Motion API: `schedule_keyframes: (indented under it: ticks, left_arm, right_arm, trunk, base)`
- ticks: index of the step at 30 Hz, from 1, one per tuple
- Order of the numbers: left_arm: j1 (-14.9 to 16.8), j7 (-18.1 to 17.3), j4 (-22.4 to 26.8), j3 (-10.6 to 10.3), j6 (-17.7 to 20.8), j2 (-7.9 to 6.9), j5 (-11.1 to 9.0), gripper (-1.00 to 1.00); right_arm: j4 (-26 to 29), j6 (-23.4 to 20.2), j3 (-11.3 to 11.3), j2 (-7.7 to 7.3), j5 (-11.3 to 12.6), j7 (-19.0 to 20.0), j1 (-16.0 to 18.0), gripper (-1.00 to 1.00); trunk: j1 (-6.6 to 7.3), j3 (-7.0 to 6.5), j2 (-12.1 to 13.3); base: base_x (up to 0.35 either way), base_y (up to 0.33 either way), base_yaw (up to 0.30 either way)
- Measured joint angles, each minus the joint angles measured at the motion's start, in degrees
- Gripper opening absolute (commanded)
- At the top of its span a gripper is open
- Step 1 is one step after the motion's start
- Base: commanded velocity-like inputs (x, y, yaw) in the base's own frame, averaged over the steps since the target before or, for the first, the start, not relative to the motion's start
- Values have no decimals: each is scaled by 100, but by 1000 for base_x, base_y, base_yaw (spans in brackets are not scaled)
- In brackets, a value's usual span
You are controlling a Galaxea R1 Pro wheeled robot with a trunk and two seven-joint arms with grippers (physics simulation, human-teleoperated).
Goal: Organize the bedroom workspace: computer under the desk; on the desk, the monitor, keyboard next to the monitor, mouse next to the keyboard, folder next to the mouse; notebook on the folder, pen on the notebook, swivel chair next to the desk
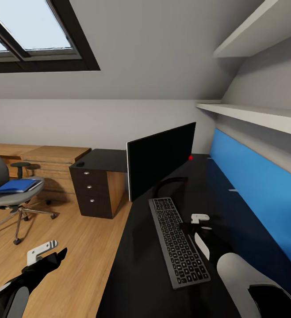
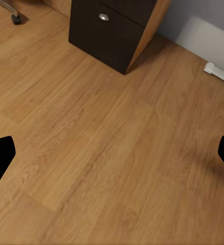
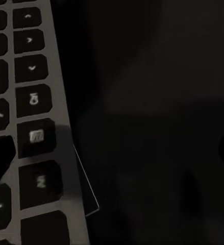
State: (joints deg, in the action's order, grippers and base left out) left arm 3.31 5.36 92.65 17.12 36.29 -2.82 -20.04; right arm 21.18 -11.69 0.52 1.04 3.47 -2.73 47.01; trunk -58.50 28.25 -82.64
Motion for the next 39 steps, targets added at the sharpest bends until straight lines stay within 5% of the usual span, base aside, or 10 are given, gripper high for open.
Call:
schedule_keyframes:
  ticks: [13,15,16,19,28,39]
  left_arm:
    - [0,25,1,31,9,-22,0,100]
    - [-1,32,3,31,9,-23,0,100]
    - [0,36,1,31,9,-28,0,100]
    - [-1,37,3,31,8,-27,0,100]
    - [-1,37,5,31,8,-28,0,100]
    - [0,37,4,31,-47,-25,0,100]
  right_arm:
    - [3,-10,39,36,-27,7,2,100]
    - [10,-9,190,90,-47,-30,5,100]
    - [57,-18,587,147,-57,-179,4,100]
    - [68,-25,797,248,-67,-389,3,100]
    - [67,-29,868,295,-53,-482,3,100]
    - [324,-33,875,297,-33,-482,2,100]
  trunk:
    - [-1,-1,0]
    - [-1,-1,-1]
    - [-1,-1,-1]
    - [-1,-1,-1]
    - [-1,-1,0]
    - [-242,196,-441]
  base:
    - [16,0,0]
    - [0,0,0]
    - [0,0,0]
    - [0,0,0]
    - [0,0,0]
    - [0,0,0]
